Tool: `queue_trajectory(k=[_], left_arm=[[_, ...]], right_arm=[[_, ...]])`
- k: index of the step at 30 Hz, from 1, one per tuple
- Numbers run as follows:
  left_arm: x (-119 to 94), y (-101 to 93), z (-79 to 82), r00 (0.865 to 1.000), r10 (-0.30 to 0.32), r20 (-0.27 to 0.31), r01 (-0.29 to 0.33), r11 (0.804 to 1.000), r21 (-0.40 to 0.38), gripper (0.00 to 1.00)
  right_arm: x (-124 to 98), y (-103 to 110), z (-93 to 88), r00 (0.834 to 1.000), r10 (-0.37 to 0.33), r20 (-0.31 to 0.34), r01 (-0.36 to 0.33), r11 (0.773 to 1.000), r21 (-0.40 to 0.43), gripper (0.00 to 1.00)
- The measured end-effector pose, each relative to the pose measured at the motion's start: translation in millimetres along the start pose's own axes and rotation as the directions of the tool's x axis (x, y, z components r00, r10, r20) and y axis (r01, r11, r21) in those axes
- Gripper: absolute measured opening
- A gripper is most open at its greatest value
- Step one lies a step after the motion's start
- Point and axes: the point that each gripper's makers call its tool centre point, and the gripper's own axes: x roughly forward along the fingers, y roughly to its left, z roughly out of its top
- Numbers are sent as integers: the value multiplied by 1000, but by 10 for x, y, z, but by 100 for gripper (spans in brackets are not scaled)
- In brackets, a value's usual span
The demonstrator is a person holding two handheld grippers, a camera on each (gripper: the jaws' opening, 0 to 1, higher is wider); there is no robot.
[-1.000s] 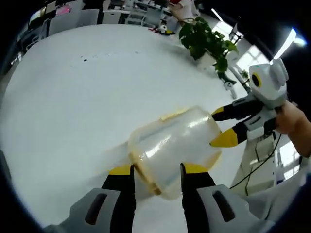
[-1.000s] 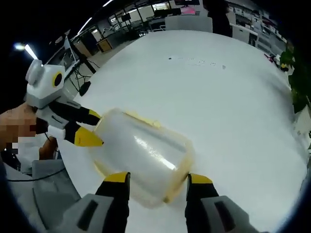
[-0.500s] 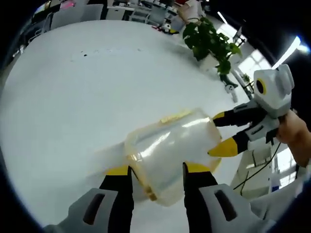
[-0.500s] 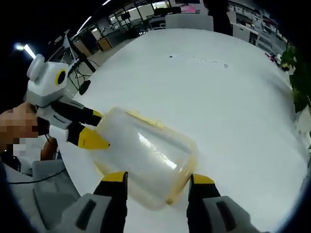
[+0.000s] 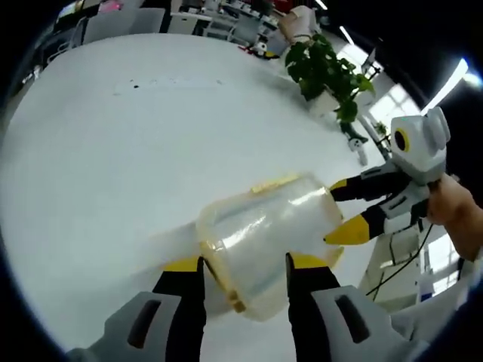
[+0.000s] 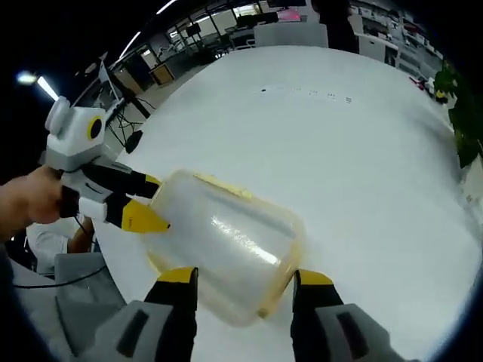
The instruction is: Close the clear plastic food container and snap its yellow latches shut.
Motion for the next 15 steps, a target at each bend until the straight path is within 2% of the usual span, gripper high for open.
queue_trajectory(k=[4, 7, 8, 10, 12, 13, 15], left_arm=[[-7, 28, 16, 1000, 1, 10, -2, 1000, 13, 40], [-48, 63, 52, 999, 16, 31, -18, 998, 62, 37], [-57, 64, 99, 998, 11, 56, -17, 995, 103, 37], [-74, -7, 108, 998, -26, 64, 15, 988, 157, 41], [-108, 1, 114, 998, -14, 63, 0, 975, 224, 41], [-126, -18, 146, 997, -26, 79, 4, 962, 273, 41], [-153, -41, 145, 996, -40, 74, 17, 955, 295, 40]], right_arm=[[-9, 3, -6, 1000, 10, 1, -10, 1000, -2, 46], [-66, -14, -9, 1000, -3, -10, 2, 997, -78, 41], [-83, -32, -13, 1000, -6, -14, 5, 994, -107, 40], [-109, -59, -13, 1000, -7, -14, 5, 988, -156, 36], [-140, -80, 25, 1000, -12, 8, 14, 970, -242, 35], [-153, -85, 61, 1000, -13, 27, 21, 954, -297, 35], [-170, -77, 32, 1000, -9, 5, 10, 934, -356, 34]])
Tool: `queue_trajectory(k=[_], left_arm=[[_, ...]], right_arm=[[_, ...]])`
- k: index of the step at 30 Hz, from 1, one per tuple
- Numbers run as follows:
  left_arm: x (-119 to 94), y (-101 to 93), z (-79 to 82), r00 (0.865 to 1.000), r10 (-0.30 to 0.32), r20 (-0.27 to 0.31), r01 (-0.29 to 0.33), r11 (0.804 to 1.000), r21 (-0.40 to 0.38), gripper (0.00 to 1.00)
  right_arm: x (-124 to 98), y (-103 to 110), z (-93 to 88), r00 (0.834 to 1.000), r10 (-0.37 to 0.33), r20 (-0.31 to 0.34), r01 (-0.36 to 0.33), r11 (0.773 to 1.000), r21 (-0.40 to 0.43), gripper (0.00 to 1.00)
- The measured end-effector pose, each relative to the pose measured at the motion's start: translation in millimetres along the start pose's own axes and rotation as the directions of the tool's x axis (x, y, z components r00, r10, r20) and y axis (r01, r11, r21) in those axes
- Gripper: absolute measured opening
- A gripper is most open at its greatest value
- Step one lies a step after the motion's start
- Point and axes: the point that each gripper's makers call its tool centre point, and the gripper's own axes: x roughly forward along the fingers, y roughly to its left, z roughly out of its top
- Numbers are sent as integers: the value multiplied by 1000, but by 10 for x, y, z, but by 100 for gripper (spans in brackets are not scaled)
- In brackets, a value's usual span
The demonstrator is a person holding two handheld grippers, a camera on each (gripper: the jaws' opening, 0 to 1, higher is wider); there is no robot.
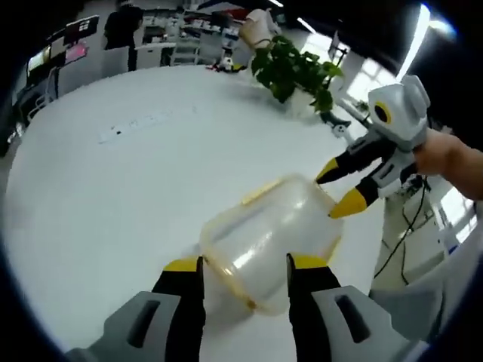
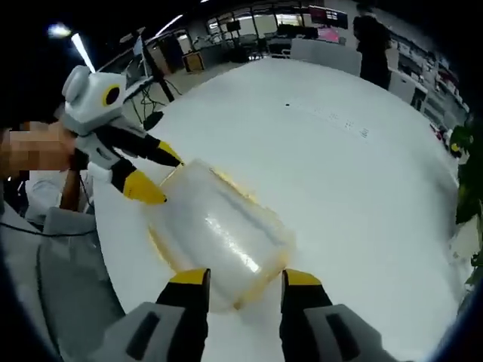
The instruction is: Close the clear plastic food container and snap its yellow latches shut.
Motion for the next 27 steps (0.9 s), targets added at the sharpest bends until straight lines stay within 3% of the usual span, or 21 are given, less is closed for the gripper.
queue_trajectory(k=[4, 9, 12, 14, 20, 23, 26, 27], left_arm=[[-54, 11, 6, 1000, 1, -6, 0, 998, 58, 37], [-103, -4, 40, 1000, -6, -8, 7, 983, 182, 39], [-133, -54, 95, 1000, -23, 13, 19, 964, 266, 40], [-160, -117, 133, 998, -51, 21, 40, 938, 344, 41], [-199, -223, 204, 995, -99, 24, 80, 906, 417, 42], [-199, -265, 221, 993, -122, 2, 105, 864, 492, 40], [-184, -300, 254, 990, -144, -6, 127, 848, 515, 38], [-172, -336, 273, 986, -164, -10, 144, 833, 534, 39]], right_arm=[[-29, 41, 6, 1000, 18, -3, -18, 1000, -18, 36], [-76, 104, 81, 999, 43, 30, -37, 982, -185, 34], [-93, 158, 105, 997, 60, 43, -48, 970, -240, 37], [-115, 213, 127, 995, 86, 54, -68, 957, -282, 37], [-187, 271, 289, 984, 139, 114, -88, 925, -370, 28], [-220, 295, 346, 980, 162, 112, -98, 897, -432, 26], [-237, 368, 403, 973, 201, 117, -126, 877, -463, 23], [-233, 374, 436, 971, 203, 123, -123, 873, -471, 23]])
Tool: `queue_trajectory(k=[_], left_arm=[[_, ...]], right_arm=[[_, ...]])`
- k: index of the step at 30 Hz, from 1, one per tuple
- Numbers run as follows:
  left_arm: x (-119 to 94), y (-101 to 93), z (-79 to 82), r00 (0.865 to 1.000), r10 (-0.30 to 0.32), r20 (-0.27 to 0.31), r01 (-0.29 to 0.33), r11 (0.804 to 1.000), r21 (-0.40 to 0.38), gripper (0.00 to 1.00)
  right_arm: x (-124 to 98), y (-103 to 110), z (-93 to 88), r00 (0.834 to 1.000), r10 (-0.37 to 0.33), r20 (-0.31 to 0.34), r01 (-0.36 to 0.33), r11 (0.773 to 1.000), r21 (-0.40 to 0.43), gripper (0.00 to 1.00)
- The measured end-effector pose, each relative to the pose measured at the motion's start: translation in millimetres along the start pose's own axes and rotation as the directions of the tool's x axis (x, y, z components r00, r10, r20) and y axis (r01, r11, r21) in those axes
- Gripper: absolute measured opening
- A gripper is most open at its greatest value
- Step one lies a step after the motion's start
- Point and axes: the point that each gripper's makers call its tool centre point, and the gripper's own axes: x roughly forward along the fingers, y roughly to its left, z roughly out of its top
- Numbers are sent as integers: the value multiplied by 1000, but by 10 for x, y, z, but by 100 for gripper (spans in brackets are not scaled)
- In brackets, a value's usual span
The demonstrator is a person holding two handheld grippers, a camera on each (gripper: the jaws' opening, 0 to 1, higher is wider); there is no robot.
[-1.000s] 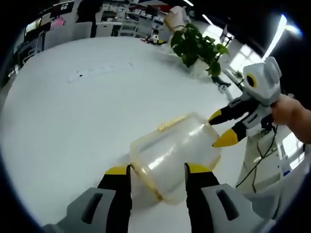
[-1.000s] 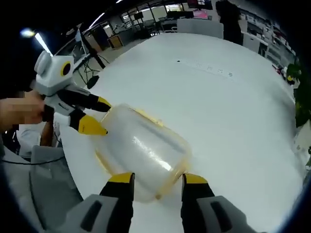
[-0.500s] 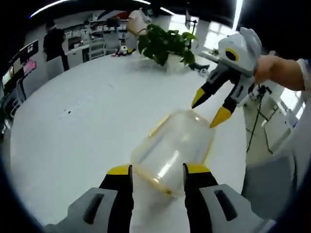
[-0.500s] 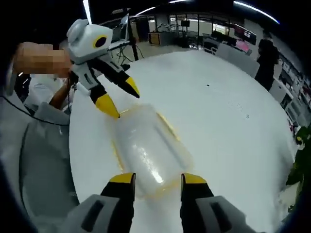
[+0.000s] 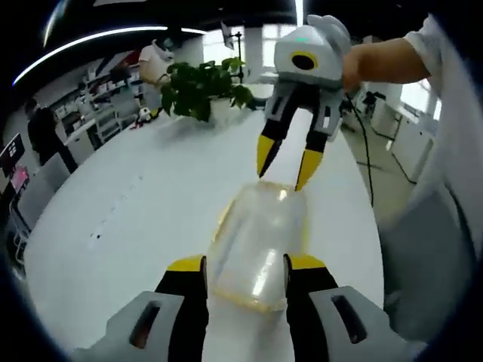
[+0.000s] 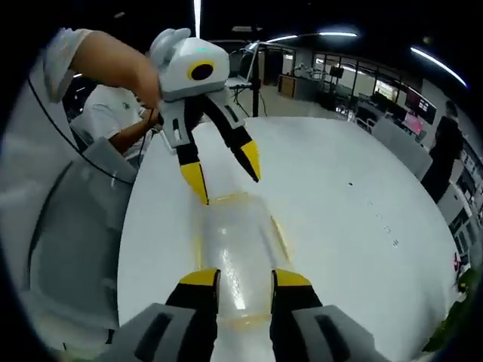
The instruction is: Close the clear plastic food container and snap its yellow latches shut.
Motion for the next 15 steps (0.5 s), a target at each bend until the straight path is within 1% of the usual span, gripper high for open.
queue_trajectory(k=[1, 2, 3, 5, 7, 10, 12, 15], left_arm=[[11, 18, 1, 1000, 7, -11, -6, 1000, 21, 40], [31, 4, 20, 1000, -4, -14, 4, 999, 41, 40], [43, -12, 43, 1000, -16, -7, 16, 999, 37, 39], [78, -22, 57, 1000, -27, -16, 28, 998, 58, 34], [119, -56, 77, 999, -47, -17, 48, 996, 71, 31], [186, -88, 111, 998, -63, -20, 64, 994, 90, 32], [236, -128, 147, 997, -82, -13, 83, 992, 91, 31], [310, -205, 128, 994, -105, -33, 108, 987, 116, 30]], right_arm=[[11, -1, 13, 1000, 4, -2, -4, 1000, -4, 23], [33, 3, 32, 1000, 12, -4, -12, 1000, -17, 23], [51, 4, 37, 1000, 16, -6, -16, 1000, -25, 23], [97, -26, 39, 1000, 5, -22, -7, 998, -60, 23], [140, -39, 42, 1000, 8, -28, -9, 998, -61, 24], [181, -15, 62, 999, 31, -22, -32, 997, -73, 25], [205, -37, 73, 999, 29, -22, -31, 995, -95, 24], [248, -65, 61, 999, 30, -33, -33, 995, -92, 23]])
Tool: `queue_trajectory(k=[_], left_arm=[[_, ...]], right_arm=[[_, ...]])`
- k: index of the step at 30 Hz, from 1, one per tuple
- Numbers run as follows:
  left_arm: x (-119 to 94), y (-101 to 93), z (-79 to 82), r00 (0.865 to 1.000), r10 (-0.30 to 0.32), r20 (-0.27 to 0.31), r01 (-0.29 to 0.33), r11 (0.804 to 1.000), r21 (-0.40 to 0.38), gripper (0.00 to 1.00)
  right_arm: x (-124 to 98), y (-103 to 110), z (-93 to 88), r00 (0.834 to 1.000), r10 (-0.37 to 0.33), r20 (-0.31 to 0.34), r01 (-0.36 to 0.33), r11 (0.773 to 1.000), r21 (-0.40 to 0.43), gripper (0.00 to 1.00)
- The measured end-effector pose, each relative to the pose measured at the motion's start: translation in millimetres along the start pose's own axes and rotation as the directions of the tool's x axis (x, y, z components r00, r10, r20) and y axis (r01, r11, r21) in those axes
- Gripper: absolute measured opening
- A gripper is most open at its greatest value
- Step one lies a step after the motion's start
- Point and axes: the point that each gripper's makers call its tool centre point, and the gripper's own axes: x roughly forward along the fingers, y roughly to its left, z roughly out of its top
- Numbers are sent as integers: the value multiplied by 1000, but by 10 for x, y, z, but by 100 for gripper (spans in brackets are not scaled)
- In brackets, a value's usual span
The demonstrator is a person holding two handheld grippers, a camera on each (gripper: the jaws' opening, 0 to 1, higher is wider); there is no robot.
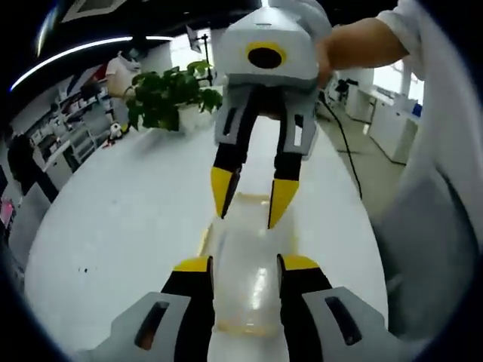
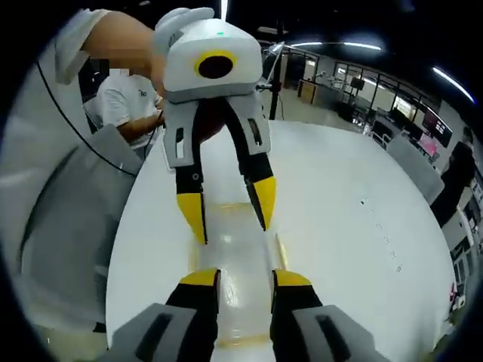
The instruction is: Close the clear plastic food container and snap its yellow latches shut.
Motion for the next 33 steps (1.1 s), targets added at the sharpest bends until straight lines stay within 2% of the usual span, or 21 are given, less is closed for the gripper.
queue_trajectory(k=[3, 12, 15, 20, 25, 28, 30, 33], left_arm=[[64, -34, -43, 1000, -12, -24, 13, 1000, 29, 29], [148, -73, -78, 999, -27, -38, 28, 999, 42, 27], [153, -49, -72, 1000, -16, -14, 16, 1000, -1, 28], [207, -205, -154, 997, -45, -55, 48, 997, 53, 30], [214, -235, -125, 998, -41, -42, 43, 997, 60, 35], [214, -215, -128, 999, -33, -43, 36, 998, 61, 36], [213, -205, -136, 999, -28, -45, 30, 998, 58, 36], [223, -218, -158, 998, -29, -53, 33, 997, 63, 36]], right_arm=[[53, -16, -21, 1000, 6, -14, -6, 1000, -4, 23], [150, -13, -17, 999, 23, -30, -23, 1000, -18, 24], [181, -15, -13, 999, 27, -34, -27, 999, -20, 24], [240, -28, -31, 998, 33, -49, -34, 999, -27, 26], [269, -128, -18, 999, 7, -47, -8, 1000, -12, 37], [291, -123, -16, 999, 18, -51, -19, 1000, -14, 41], [322, -118, -39, 997, 29, -71, -32, 999, -34, 44], [358, -121, -82, 993, 44, -106, -46, 999, -18, 51]])
